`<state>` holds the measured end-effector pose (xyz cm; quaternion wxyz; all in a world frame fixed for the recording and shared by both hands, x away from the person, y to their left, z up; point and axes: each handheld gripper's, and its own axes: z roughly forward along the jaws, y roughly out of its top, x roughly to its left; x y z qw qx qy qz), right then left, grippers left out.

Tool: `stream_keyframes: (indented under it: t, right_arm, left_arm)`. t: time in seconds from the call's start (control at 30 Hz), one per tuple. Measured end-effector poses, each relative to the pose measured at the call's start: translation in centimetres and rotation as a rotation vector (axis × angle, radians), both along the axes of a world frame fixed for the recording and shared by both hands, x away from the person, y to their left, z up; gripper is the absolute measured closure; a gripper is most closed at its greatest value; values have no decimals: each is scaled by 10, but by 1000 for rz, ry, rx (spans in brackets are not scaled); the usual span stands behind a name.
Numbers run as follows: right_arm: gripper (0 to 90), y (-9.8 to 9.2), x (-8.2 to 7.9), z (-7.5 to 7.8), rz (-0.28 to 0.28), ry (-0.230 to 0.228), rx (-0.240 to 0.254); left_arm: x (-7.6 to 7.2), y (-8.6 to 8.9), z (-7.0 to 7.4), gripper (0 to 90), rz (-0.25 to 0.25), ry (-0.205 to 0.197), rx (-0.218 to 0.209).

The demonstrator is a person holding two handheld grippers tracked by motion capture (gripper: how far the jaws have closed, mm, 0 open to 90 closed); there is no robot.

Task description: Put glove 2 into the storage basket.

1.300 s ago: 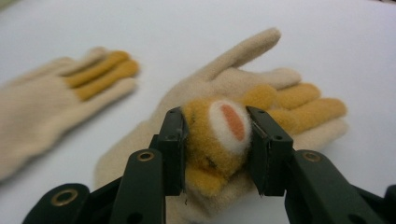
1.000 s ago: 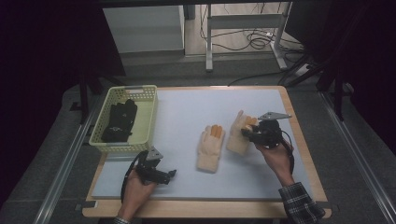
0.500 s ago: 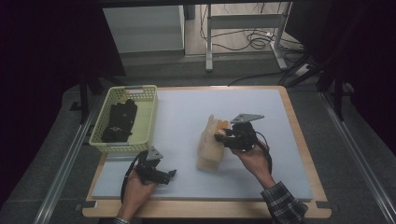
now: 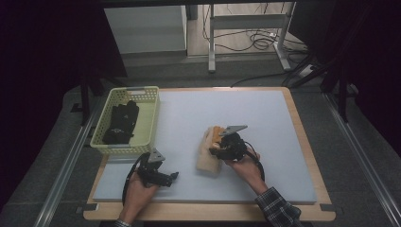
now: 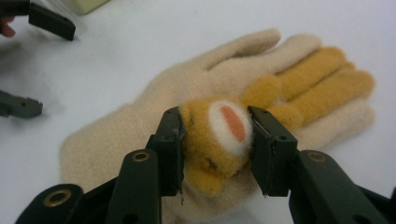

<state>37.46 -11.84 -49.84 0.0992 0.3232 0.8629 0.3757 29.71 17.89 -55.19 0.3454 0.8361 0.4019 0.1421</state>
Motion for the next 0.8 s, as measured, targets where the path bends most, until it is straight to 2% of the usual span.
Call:
stream_keyframes:
  t: [0.27, 0.43, 0.57, 0.67, 0.7, 0.73, 0.8]
  right_arm:
    - [528, -5, -1, -5, 6, 13, 7]
    - [458, -15, -1, 4, 10, 17, 65]
    - [462, -30, -5, 10, -2, -6, 68]
    - [530, -40, -10, 8, -9, -21, 52]
    - [586, -44, -13, 6, -17, -32, 52]
    - [681, -47, -17, 3, -20, -32, 59]
    - [789, -51, -22, -3, -10, -16, 64]
  left_arm:
    - [0, 0, 0, 10, 2, -1, -3]
    - [0, 0, 0, 12, 2, -1, -3]
    - [0, 0, 0, 12, 2, -1, -3]
    - [0, 0, 0, 12, 2, -1, -2]
    - [0, 0, 0, 12, 2, -1, -2]
    - [0, 0, 0, 11, 2, -1, -2]
    - [0, 0, 0, 12, 2, -1, -3]
